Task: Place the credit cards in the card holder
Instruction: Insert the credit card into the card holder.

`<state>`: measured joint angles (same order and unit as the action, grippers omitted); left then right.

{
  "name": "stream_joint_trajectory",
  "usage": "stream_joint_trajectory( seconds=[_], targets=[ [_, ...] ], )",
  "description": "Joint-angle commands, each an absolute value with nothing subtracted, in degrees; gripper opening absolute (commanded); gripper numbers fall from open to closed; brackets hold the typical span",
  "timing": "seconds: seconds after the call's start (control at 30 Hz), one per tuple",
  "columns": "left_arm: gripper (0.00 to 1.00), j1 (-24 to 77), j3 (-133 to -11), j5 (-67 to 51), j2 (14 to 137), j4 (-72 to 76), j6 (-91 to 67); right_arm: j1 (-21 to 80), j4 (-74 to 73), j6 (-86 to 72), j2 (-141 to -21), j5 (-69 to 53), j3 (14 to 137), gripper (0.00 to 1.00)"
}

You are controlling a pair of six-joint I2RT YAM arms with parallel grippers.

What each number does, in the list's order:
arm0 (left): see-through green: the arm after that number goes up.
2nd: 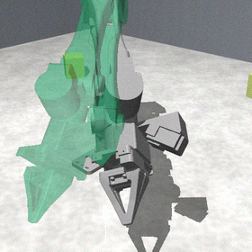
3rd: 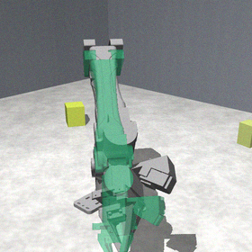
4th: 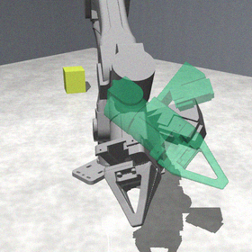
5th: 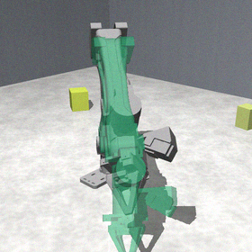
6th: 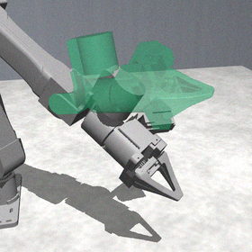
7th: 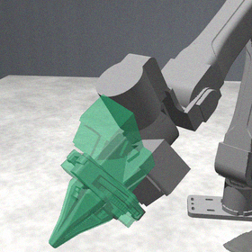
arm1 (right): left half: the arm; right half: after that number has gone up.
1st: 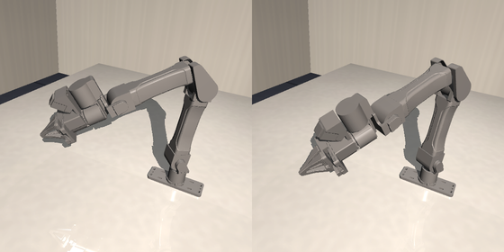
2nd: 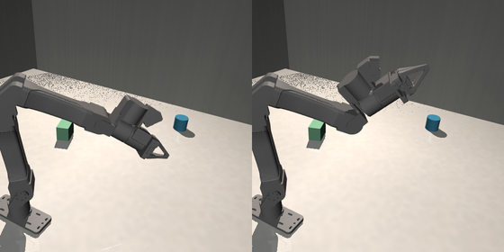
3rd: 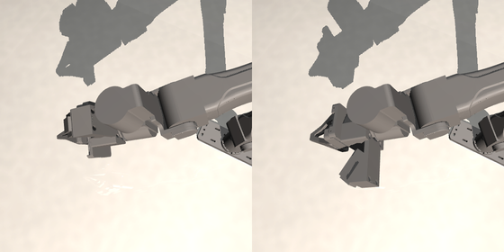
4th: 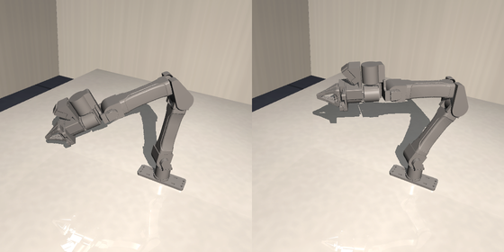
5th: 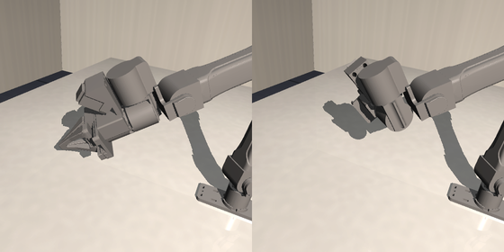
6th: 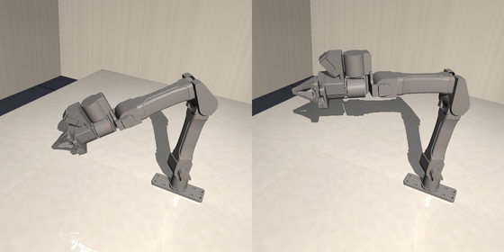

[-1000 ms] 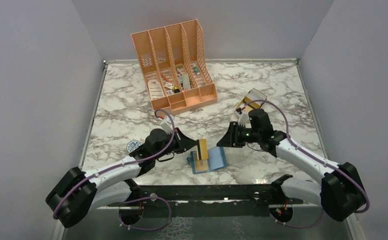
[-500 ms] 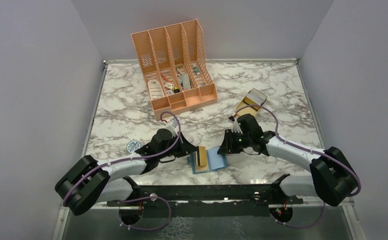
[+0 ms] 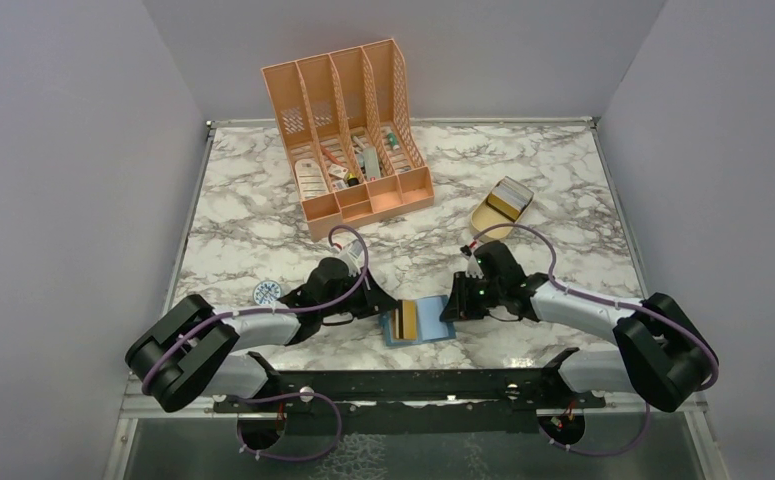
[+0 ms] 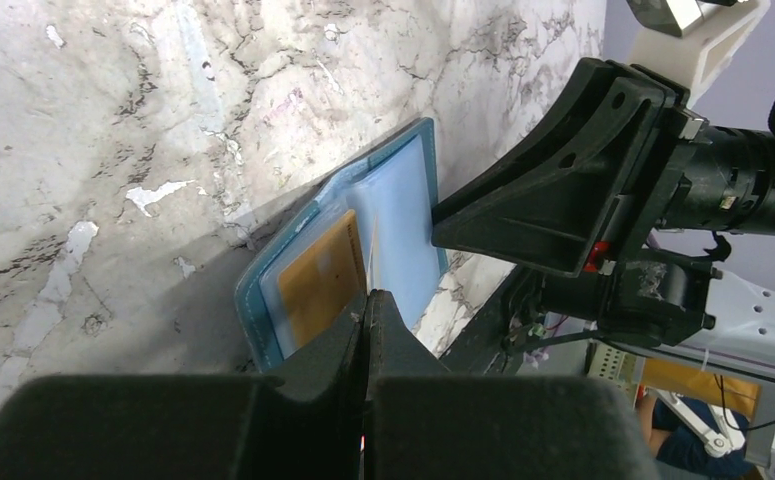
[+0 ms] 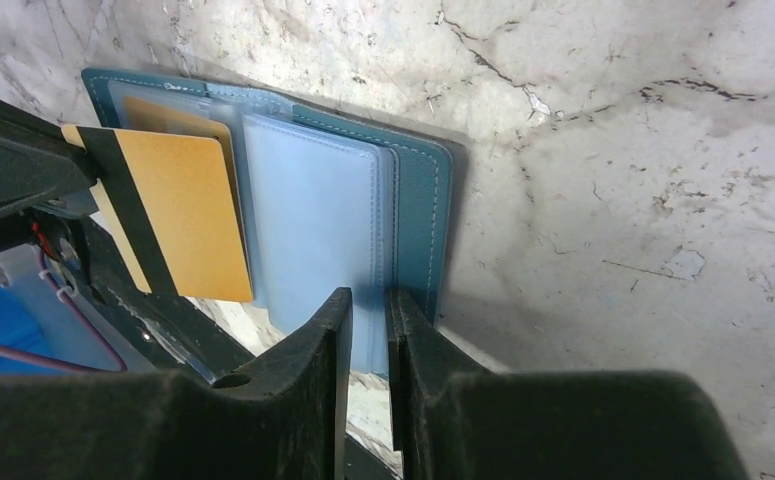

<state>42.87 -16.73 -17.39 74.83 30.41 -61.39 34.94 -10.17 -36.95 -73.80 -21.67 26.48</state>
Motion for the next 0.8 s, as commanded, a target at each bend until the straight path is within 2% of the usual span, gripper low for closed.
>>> stream_joint_trajectory(
  seconds=[0.0,0.77],
  targets=[
    [0.00,43.07,-17.65,-18.87,75.21,33.89,-61.96,35.57,-7.59,-37.92,-73.60,-19.86,25.01,0.19],
    [0.00,43.15,-13.84,-15.30,76.72,35.20,-67.26,36.11,-6.94,-39.46,-71.72,-18.90,23.46,0.16]
  ],
)
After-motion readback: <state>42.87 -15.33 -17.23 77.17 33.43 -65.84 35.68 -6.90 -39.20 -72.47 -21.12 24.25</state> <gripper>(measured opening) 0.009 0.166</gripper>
